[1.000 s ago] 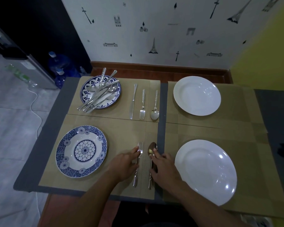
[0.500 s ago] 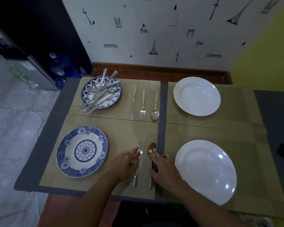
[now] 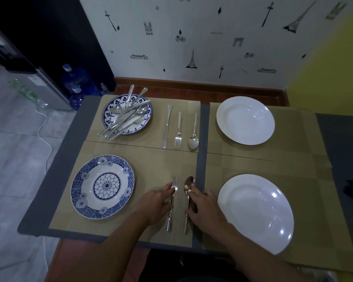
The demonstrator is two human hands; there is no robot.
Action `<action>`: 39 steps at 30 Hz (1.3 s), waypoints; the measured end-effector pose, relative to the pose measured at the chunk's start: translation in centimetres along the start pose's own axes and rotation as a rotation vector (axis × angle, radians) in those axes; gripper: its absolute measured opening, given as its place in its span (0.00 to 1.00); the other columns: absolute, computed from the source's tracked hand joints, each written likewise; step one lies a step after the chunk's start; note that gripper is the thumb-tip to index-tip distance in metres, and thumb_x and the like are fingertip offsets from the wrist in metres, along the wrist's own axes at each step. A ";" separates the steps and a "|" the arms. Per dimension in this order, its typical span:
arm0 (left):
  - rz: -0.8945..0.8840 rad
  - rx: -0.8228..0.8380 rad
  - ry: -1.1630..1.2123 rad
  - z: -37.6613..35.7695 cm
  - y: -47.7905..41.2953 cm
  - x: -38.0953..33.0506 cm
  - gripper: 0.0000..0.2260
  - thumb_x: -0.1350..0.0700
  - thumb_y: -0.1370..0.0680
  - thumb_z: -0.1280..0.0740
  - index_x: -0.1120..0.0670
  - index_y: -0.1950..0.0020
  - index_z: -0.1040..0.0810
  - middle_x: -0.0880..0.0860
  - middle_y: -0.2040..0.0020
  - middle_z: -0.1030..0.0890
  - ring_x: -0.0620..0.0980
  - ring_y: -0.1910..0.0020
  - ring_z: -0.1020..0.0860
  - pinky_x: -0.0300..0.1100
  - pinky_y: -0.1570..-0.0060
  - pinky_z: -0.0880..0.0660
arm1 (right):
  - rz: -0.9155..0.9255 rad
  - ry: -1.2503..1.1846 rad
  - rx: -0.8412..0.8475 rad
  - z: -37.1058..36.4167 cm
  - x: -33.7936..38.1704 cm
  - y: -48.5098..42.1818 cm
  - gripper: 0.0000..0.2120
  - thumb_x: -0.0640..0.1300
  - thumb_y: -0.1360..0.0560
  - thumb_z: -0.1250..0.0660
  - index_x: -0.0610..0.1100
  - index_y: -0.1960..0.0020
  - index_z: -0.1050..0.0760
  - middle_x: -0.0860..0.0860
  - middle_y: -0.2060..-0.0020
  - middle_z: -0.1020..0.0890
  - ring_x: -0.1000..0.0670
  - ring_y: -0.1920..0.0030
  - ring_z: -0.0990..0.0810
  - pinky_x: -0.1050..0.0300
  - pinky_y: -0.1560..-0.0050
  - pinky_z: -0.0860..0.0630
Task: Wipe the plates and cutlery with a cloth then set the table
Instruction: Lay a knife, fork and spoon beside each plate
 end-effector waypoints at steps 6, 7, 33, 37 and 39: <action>-0.055 -0.044 0.002 0.8 -0.1 0.0 0.26 0.48 0.18 0.36 0.46 0.21 0.37 0.43 0.19 0.44 0.47 0.29 0.29 0.42 0.31 0.33 | 0.026 -0.009 -0.070 1.2 0.4 -0.3 0.30 0.52 0.18 0.34 0.50 0.18 0.38 0.58 0.20 0.35 0.50 0.30 0.32 0.58 0.30 0.33; -0.055 -0.052 0.004 1.1 -0.2 0.1 0.25 0.48 0.18 0.37 0.47 0.21 0.37 0.44 0.19 0.43 0.48 0.27 0.30 0.42 0.30 0.33 | 0.035 -0.003 -0.082 1.5 0.6 -0.5 0.29 0.52 0.17 0.35 0.49 0.19 0.38 0.57 0.21 0.33 0.50 0.30 0.32 0.59 0.30 0.33; 0.116 -0.461 0.029 20.5 -4.3 15.1 0.09 0.57 0.21 0.33 0.55 0.43 0.17 0.56 0.50 0.18 0.56 0.51 0.21 0.46 0.51 0.23 | 0.418 0.404 0.075 -2.5 13.9 -16.7 0.34 0.55 0.14 0.52 0.38 0.17 0.61 0.43 0.16 0.58 0.44 0.17 0.62 0.50 0.21 0.68; 0.198 -0.512 0.061 22.3 -6.2 16.7 0.09 0.58 0.20 0.34 0.59 0.44 0.17 0.58 0.52 0.20 0.57 0.53 0.22 0.46 0.55 0.27 | 0.416 0.360 0.041 -4.0 13.3 -17.1 0.37 0.61 0.15 0.54 0.42 0.17 0.64 0.46 0.17 0.63 0.48 0.18 0.68 0.50 0.20 0.68; 0.240 -0.517 0.079 23.0 -7.2 17.4 0.10 0.57 0.19 0.35 0.59 0.43 0.18 0.58 0.51 0.21 0.56 0.54 0.22 0.44 0.57 0.30 | 0.406 0.355 0.012 -4.5 12.9 -17.1 0.38 0.65 0.15 0.56 0.42 0.16 0.62 0.47 0.17 0.62 0.48 0.18 0.67 0.48 0.20 0.64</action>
Point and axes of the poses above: each hand's wrist, its own y-axis away from the middle knuckle, its own z-axis out of the back of the hand, x = y × z, the point moved 8 cm from there along -y, towards the middle knuckle
